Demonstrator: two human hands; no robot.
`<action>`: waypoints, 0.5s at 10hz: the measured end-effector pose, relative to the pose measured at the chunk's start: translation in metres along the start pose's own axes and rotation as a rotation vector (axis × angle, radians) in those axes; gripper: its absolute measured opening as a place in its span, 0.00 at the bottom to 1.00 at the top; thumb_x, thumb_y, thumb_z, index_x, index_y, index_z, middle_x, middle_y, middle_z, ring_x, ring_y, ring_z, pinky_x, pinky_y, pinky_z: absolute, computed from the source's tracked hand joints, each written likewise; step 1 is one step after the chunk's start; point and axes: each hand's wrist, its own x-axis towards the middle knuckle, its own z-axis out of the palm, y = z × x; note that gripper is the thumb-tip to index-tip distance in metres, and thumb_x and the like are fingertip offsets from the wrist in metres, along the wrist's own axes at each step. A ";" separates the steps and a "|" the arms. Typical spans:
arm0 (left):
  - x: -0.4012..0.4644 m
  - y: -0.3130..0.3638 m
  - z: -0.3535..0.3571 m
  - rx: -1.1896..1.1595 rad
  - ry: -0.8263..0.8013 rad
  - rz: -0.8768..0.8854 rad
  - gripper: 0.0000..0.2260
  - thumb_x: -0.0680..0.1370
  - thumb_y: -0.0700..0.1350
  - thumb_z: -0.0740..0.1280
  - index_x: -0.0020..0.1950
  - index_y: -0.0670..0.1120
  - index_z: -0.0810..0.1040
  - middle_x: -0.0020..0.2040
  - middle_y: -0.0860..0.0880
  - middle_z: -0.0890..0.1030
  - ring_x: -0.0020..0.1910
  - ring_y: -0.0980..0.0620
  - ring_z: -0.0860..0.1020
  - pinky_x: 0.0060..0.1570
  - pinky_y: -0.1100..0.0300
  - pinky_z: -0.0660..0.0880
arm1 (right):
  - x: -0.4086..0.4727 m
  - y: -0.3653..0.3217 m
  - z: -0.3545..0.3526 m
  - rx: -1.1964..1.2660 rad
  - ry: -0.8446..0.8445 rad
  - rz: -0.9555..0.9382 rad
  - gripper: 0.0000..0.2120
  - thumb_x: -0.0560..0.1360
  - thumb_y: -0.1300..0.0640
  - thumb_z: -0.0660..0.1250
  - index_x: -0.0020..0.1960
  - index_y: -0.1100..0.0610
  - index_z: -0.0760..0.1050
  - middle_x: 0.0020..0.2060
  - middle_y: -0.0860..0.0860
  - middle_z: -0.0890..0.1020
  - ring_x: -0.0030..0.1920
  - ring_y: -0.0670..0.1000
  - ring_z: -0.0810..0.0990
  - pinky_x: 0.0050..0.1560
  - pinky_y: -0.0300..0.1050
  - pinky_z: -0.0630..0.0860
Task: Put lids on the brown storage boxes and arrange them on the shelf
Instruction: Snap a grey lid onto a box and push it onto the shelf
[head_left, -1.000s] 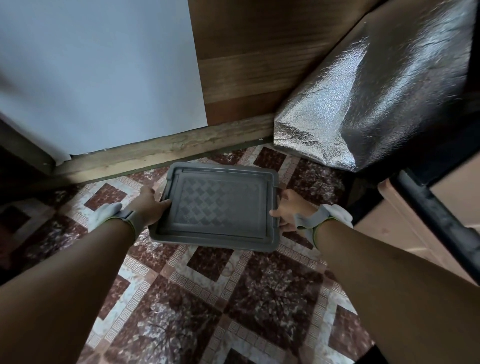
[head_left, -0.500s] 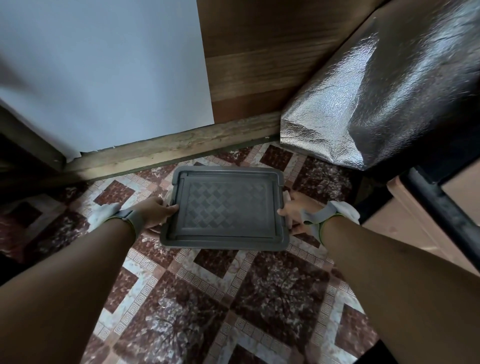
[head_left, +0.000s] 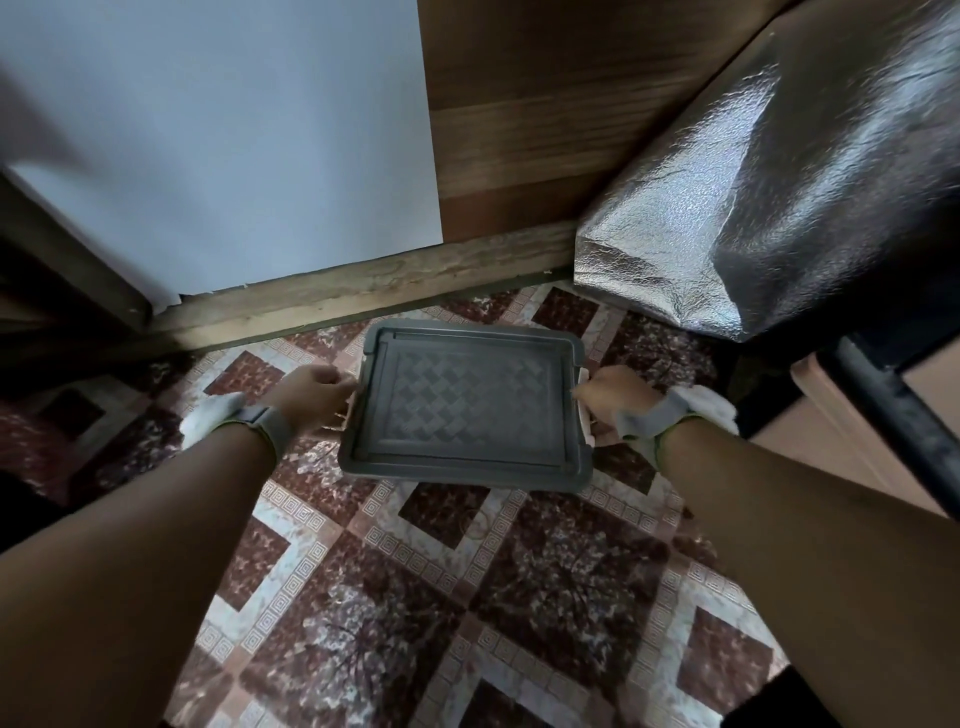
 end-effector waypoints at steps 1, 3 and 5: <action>-0.002 -0.006 0.000 -0.209 -0.058 -0.050 0.02 0.83 0.41 0.64 0.53 0.43 0.73 0.51 0.37 0.77 0.46 0.42 0.78 0.47 0.46 0.80 | 0.002 0.010 -0.005 0.191 -0.107 0.090 0.18 0.80 0.59 0.61 0.67 0.66 0.72 0.51 0.63 0.82 0.45 0.62 0.84 0.47 0.58 0.83; -0.002 -0.007 -0.002 -0.217 -0.114 -0.128 0.16 0.82 0.42 0.65 0.66 0.35 0.75 0.63 0.35 0.78 0.61 0.37 0.78 0.63 0.41 0.76 | -0.003 0.011 0.000 0.309 -0.217 0.158 0.20 0.79 0.64 0.61 0.70 0.65 0.69 0.47 0.60 0.78 0.42 0.59 0.80 0.52 0.56 0.79; 0.005 -0.006 0.006 -0.026 -0.079 -0.085 0.14 0.80 0.48 0.69 0.57 0.37 0.80 0.57 0.38 0.82 0.59 0.39 0.79 0.61 0.44 0.77 | -0.004 0.002 0.003 0.131 -0.156 0.111 0.17 0.79 0.61 0.62 0.66 0.67 0.73 0.48 0.61 0.82 0.43 0.59 0.84 0.46 0.52 0.83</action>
